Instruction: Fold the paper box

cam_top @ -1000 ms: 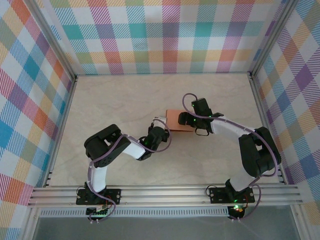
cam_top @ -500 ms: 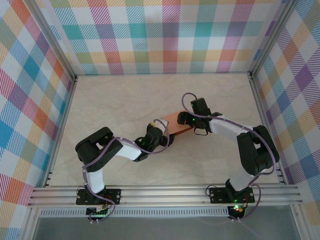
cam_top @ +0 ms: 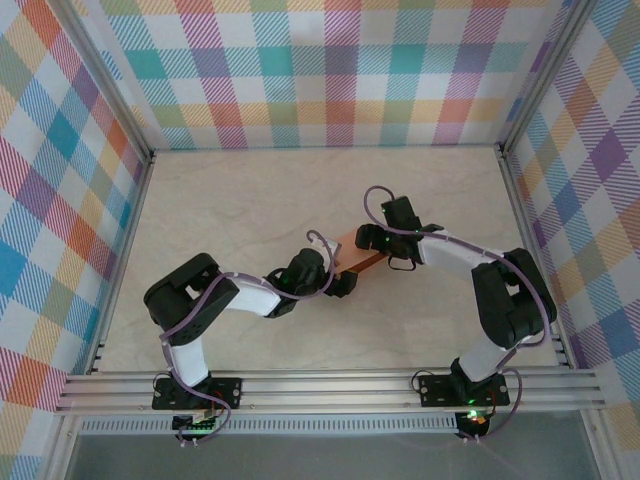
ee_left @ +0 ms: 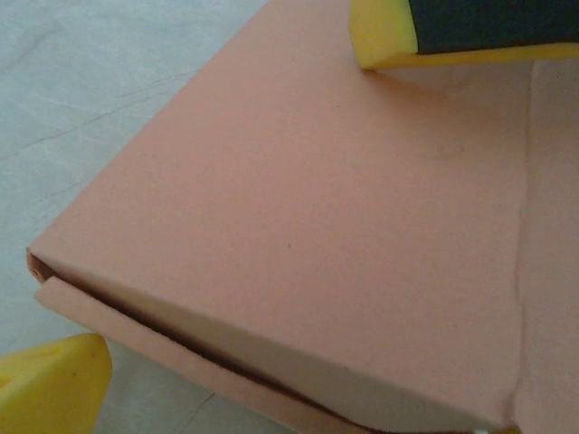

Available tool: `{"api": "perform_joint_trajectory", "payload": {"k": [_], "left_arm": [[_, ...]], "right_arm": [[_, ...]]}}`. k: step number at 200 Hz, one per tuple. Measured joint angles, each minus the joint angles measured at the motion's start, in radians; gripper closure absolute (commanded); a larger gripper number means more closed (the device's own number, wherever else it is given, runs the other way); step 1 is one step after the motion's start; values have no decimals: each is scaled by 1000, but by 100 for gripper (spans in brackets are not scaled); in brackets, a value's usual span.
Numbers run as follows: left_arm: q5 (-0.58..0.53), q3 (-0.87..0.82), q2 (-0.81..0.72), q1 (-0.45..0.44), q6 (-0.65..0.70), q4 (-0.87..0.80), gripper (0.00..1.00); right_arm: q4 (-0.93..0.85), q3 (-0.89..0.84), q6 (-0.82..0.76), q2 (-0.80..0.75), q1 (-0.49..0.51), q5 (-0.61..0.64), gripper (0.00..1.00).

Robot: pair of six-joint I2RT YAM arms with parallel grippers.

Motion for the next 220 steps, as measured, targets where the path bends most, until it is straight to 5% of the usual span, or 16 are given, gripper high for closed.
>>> {"api": "perform_joint_trajectory", "payload": {"k": [123,220], "left_arm": [[234,14,-5,19,-54,-17,0],[222,-124,-135,-25,-54,-71,0]], "right_arm": [[0,10,3,14,-12,11,16],[11,16,22,30,-11,-5,15]]}}
